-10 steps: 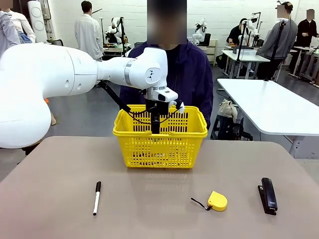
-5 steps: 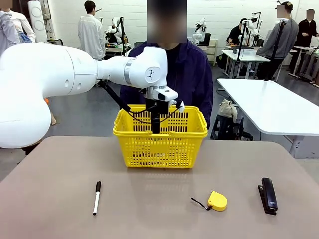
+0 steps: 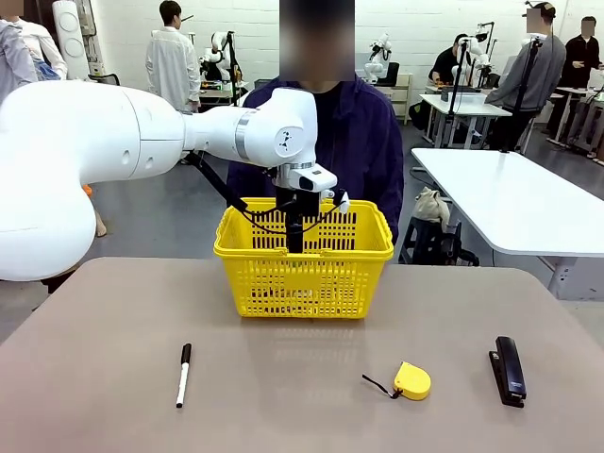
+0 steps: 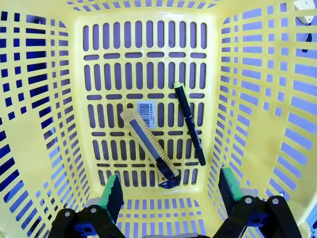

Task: Place the items the person wants into the basket.
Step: Pick up the item the person points to and place it in the Market Basket.

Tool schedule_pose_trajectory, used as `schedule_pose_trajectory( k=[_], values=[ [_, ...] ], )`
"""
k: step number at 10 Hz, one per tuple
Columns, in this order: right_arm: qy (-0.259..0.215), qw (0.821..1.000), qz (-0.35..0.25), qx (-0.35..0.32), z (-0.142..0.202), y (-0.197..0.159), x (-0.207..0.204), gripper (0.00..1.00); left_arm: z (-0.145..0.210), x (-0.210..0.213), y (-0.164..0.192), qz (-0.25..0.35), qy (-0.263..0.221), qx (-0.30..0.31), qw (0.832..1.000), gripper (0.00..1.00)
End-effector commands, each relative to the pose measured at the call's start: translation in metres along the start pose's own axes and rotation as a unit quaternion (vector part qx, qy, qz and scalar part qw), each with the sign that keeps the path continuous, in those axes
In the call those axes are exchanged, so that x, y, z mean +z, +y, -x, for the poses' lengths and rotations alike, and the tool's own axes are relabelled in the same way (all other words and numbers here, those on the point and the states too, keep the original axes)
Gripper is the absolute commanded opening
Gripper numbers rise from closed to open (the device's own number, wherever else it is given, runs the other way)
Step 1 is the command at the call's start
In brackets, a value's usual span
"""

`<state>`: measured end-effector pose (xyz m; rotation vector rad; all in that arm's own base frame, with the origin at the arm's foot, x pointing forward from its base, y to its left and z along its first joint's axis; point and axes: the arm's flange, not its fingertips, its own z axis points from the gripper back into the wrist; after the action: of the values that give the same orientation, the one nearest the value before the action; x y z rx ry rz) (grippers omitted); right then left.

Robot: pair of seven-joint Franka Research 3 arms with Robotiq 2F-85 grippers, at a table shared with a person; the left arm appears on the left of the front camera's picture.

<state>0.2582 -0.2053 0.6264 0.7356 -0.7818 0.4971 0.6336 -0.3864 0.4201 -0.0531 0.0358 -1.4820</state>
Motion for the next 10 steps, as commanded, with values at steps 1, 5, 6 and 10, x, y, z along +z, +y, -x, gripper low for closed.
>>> schedule_pose_trajectory(
  k=[1,5,6,10],
  values=[
    [-0.013,1.0,-0.009,0.006,0.0,-0.001,-0.002,1.0,0.0,0.001,0.0,-0.001,0.0,0.0,1.0,1.0],
    [-0.013,1.0,-0.009,0.006,0.0,-0.001,-0.002,1.0,0.0,0.001,0.0,-0.001,0.0,0.0,1.0,1.0],
    [-0.013,1.0,-0.009,0.006,0.0,-0.001,-0.002,1.0,0.0,0.0,0.0,0.0,0.0,0.0,1.0,1.0],
    [-0.013,1.0,-0.009,0.006,0.0,-0.001,-0.002,1.0,0.118,0.093,-0.106,-0.132,-0.066,0.01,0.989,1.0]
  ],
)
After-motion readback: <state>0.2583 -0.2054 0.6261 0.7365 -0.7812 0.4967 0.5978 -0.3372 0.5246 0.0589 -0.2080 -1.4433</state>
